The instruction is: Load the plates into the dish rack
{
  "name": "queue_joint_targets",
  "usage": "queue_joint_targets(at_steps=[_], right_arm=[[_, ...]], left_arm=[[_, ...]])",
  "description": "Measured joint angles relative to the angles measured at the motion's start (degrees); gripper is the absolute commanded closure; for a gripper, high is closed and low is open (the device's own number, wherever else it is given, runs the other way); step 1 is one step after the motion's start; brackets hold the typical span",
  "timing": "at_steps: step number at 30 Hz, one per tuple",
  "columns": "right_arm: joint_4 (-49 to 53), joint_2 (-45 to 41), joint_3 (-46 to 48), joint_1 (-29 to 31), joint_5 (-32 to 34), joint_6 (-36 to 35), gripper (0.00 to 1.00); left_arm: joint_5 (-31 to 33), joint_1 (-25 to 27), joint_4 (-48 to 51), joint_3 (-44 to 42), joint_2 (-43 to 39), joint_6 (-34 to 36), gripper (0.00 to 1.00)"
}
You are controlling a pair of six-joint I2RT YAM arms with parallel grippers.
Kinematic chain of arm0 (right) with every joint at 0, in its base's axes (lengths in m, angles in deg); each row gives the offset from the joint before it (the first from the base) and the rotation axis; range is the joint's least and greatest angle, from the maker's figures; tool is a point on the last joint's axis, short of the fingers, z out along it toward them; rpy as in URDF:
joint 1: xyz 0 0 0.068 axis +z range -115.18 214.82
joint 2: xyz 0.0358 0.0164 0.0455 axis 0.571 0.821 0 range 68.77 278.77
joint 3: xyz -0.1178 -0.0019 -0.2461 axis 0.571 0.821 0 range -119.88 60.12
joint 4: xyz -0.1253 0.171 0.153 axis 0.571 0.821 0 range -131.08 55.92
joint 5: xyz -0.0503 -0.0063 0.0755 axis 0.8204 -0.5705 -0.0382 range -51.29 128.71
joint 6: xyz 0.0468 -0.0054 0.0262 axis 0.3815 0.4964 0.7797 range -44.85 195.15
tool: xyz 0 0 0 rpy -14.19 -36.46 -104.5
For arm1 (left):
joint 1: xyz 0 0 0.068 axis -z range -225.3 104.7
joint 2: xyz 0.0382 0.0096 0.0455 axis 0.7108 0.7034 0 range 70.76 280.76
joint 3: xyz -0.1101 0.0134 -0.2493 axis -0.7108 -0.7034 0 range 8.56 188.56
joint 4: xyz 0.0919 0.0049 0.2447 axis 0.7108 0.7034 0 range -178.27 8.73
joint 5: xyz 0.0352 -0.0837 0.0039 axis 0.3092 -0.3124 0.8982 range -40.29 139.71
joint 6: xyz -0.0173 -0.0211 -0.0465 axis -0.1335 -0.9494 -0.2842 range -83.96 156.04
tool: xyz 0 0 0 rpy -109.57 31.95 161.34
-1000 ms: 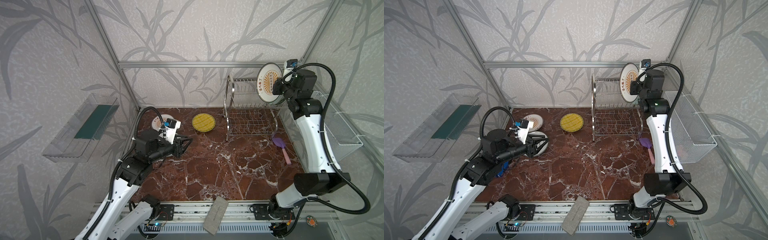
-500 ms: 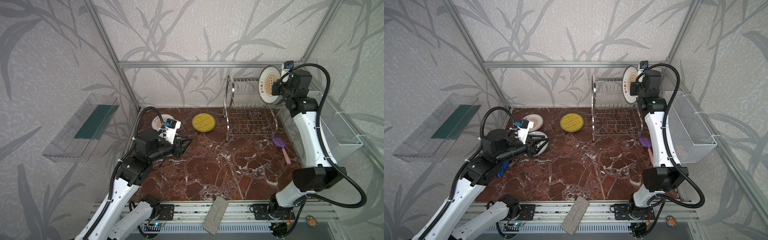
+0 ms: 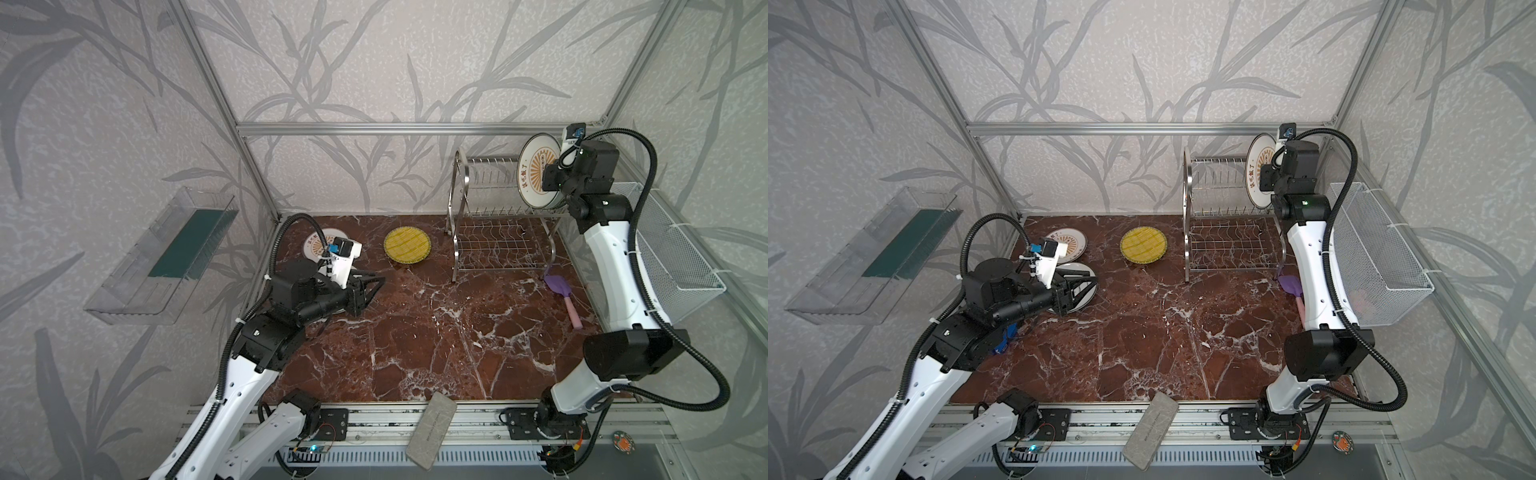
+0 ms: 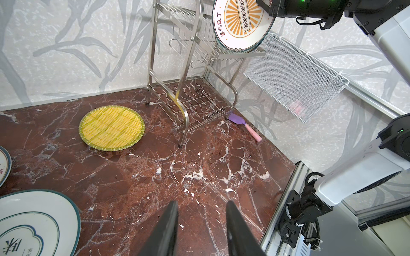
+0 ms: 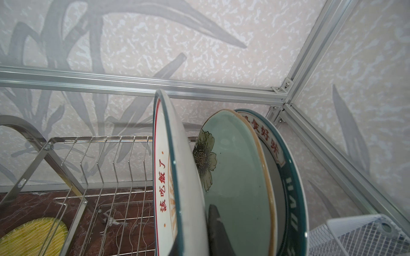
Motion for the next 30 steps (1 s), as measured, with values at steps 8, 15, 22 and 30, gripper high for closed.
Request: queue_joint_targets(at_steps=[8,15,22,30], right_arm=[[-0.44,0.13,0.00,0.00,0.57,0.28,1.00],[-1.09,1.33,0.00,0.15,1.53,1.20,1.00],[-1.57,2.58,0.00,1.49,3.87,0.79,1.00],[-1.95,2.82,0.00,2.97,7.69,-0.57,1.00]], left_arm=[[-0.02,0.00,0.00,0.00,0.00,0.00,0.65],[-0.02,0.00,-0.02,-0.02,-0.04,-0.02,0.65],[-0.28,0.00,-0.02,-0.11,-0.11,-0.04,0.65],[-0.46,0.00,-0.04,-0.44,-0.59,-0.04,0.65]])
